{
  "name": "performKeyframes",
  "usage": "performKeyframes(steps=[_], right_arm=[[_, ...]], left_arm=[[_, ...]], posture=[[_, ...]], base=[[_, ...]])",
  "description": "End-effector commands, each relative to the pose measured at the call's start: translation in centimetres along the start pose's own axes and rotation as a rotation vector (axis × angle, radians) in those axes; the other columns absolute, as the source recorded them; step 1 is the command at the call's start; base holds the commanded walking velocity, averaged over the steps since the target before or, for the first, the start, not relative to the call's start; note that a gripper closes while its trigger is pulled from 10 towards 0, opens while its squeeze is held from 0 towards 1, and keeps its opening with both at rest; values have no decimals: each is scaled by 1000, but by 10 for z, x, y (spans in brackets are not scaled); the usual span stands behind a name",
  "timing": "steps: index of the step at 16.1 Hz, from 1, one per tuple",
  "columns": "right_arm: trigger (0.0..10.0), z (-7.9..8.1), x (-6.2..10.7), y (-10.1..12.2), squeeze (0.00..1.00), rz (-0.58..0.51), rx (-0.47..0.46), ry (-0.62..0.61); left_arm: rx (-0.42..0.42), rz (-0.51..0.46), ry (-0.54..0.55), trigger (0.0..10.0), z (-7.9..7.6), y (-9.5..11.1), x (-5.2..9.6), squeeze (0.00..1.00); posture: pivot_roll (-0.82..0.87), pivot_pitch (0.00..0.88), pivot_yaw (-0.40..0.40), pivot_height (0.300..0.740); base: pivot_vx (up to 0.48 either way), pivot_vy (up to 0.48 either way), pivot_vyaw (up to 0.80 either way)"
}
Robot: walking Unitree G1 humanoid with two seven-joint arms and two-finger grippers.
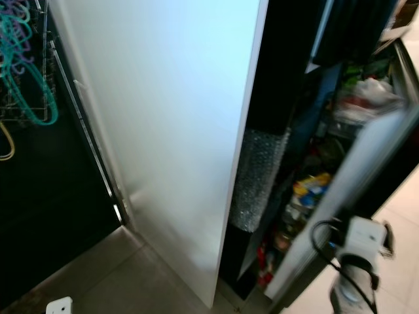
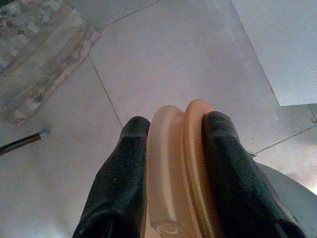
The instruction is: Restocking fridge
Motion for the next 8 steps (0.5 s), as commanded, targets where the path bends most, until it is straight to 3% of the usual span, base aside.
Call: performKeyframes(steps=[1, 3, 4, 6, 8], right_arm=[[10000, -9, 17, -45, 0, 202, 12, -13], [10000, 0, 31, -71, 0, 328, 35, 60], [10000, -6, 51, -103, 0, 492, 82, 87], [10000, -9, 63, -117, 0, 571, 102, 108], [10000, 14, 94, -140, 0, 687, 237, 377]], left_arm=[[-3, 23, -29, 10000, -10, -8, 1, 0], [-5, 26, -34, 10000, -13, -9, 1, 0], [-8, 29, -42, 10000, -15, -9, 0, 0], [-9, 27, -45, 10000, -15, -8, 0, 0], [-42, 30, -50, 10000, -12, -6, 0, 0]], posture=[[-64, 0, -7, 740], [-75, 0, 2, 740], [-69, 0, 6, 740], [-77, 0, 13, 740], [-87, 0, 26, 740]], base=[[0, 0, 0], [0, 0, 0], [0, 0, 0], [0, 0, 0], [0, 0, 0]])
Point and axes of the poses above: a point about 5 cm out from each wrist's last joint towards the gripper, its own x axis pointing back from the gripper into the wrist, its own y axis along the axis of the wrist's last joint, z = x × y, the point moved 2 cm from there along -x, pointing out of the wrist towards the gripper, and after that the axes turned 1 degree about x, right-handed, at the moved point
